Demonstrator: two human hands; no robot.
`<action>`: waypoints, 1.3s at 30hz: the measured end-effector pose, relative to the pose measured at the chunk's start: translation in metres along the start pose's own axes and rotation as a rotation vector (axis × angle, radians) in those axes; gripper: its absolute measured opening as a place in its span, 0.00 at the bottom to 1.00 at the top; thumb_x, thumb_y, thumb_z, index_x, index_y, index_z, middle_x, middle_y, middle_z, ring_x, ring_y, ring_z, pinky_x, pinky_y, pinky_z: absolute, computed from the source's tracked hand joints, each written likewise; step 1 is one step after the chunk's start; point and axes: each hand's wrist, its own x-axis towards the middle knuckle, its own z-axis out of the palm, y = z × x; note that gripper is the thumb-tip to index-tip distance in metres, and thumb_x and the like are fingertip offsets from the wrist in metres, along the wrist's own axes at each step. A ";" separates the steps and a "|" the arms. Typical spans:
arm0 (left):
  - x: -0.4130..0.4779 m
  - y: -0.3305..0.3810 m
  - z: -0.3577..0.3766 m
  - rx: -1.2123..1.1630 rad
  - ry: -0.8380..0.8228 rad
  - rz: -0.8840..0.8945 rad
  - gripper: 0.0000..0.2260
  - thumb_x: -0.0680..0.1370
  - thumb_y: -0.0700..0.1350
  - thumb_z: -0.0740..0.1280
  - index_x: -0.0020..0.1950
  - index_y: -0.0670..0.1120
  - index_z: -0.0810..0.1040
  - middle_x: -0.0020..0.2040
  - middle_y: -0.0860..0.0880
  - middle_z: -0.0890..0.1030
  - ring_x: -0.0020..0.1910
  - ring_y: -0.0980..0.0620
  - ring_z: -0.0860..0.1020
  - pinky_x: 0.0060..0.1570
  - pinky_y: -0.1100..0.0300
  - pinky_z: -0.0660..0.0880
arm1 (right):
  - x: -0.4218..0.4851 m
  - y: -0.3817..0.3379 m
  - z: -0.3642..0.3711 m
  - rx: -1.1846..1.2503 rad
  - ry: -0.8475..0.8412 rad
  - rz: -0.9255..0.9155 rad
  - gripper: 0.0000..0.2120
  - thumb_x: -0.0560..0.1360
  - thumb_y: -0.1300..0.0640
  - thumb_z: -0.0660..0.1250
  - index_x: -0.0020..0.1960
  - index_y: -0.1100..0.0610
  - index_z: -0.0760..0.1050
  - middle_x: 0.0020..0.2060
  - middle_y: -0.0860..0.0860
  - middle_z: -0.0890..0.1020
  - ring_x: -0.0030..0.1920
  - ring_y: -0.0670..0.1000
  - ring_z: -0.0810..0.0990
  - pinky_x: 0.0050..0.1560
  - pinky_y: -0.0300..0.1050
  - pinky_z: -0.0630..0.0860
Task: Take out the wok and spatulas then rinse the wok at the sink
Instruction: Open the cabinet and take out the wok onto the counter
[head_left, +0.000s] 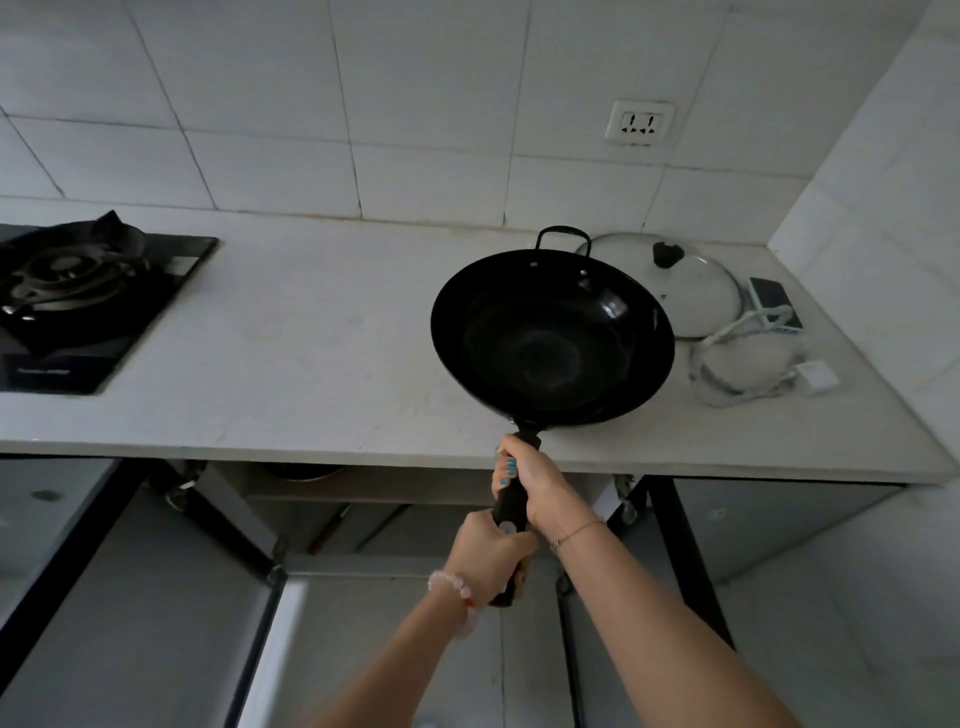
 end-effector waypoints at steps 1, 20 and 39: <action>0.006 0.002 -0.003 0.024 -0.002 0.002 0.04 0.68 0.36 0.66 0.35 0.42 0.72 0.21 0.51 0.74 0.19 0.53 0.72 0.22 0.62 0.71 | 0.004 -0.002 0.002 0.006 0.000 0.002 0.13 0.72 0.64 0.64 0.30 0.57 0.68 0.18 0.48 0.69 0.17 0.44 0.66 0.18 0.35 0.65; 0.037 0.037 -0.047 0.085 -0.102 -0.074 0.06 0.71 0.36 0.66 0.35 0.41 0.72 0.26 0.46 0.73 0.20 0.53 0.72 0.24 0.62 0.72 | 0.024 -0.023 0.035 0.138 -0.003 -0.021 0.15 0.74 0.64 0.62 0.30 0.57 0.66 0.18 0.49 0.69 0.18 0.45 0.68 0.22 0.35 0.69; 0.022 0.022 -0.062 0.157 0.055 0.142 0.07 0.71 0.40 0.69 0.45 0.47 0.72 0.33 0.49 0.76 0.22 0.61 0.76 0.25 0.67 0.74 | 0.011 -0.014 0.022 0.098 -0.117 -0.016 0.11 0.74 0.56 0.68 0.52 0.61 0.74 0.41 0.55 0.80 0.42 0.52 0.80 0.42 0.48 0.78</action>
